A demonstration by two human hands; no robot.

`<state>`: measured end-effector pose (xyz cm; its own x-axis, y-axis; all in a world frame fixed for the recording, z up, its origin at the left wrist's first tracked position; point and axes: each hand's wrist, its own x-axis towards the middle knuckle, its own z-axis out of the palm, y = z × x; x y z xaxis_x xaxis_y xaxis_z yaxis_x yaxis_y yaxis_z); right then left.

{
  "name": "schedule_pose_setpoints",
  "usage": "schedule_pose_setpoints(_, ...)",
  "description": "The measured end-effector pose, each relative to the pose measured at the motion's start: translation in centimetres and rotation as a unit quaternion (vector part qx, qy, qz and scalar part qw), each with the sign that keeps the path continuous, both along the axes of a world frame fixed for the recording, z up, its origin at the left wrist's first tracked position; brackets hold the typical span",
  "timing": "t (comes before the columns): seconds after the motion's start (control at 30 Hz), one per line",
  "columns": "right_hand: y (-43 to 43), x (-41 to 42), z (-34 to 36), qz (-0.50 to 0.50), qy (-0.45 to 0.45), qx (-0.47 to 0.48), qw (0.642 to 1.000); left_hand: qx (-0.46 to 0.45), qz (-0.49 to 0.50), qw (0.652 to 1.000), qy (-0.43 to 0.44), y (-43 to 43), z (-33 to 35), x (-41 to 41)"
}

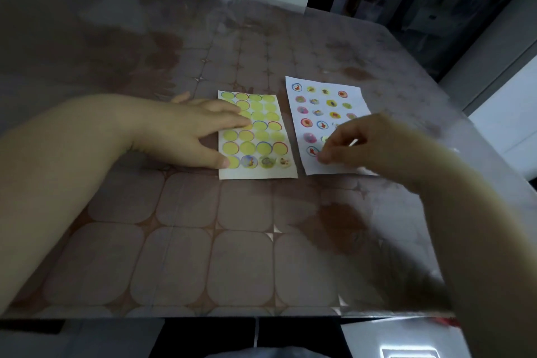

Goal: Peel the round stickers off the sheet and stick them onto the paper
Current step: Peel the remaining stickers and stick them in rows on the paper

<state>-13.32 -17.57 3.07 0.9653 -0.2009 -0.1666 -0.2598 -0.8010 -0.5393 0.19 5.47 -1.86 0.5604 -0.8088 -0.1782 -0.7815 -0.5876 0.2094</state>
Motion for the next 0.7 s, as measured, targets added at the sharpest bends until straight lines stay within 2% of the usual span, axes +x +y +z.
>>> schedule_pose_setpoints(0.13,0.0,-0.2,-1.4,-0.024,-0.014,0.021,0.999,0.000,-0.018,1.000,-0.002,-0.2,-0.2,0.6)
schedule_pose_setpoints(0.27,0.3,-0.2,-1.4,-0.022,-0.003,0.033,0.999,-0.054,-0.035,0.997,-0.040,-0.2,-0.5,0.6)
schedule_pose_setpoints(0.37,0.5,-0.2,-1.5,-0.026,0.003,0.016,1.000,-0.033,-0.037,0.998,-0.030,-0.2,-0.5,0.7)
schedule_pose_setpoints(0.5,0.3,0.4,-1.3,-0.030,0.009,-0.039,0.999,-0.041,-0.028,0.998,-0.045,-0.3,-0.6,0.5)
schedule_pose_setpoints(0.7,0.8,2.1,0.7,0.033,0.132,-0.163,0.977,-0.066,-0.046,0.996,-0.040,-0.7,0.1,-0.9)
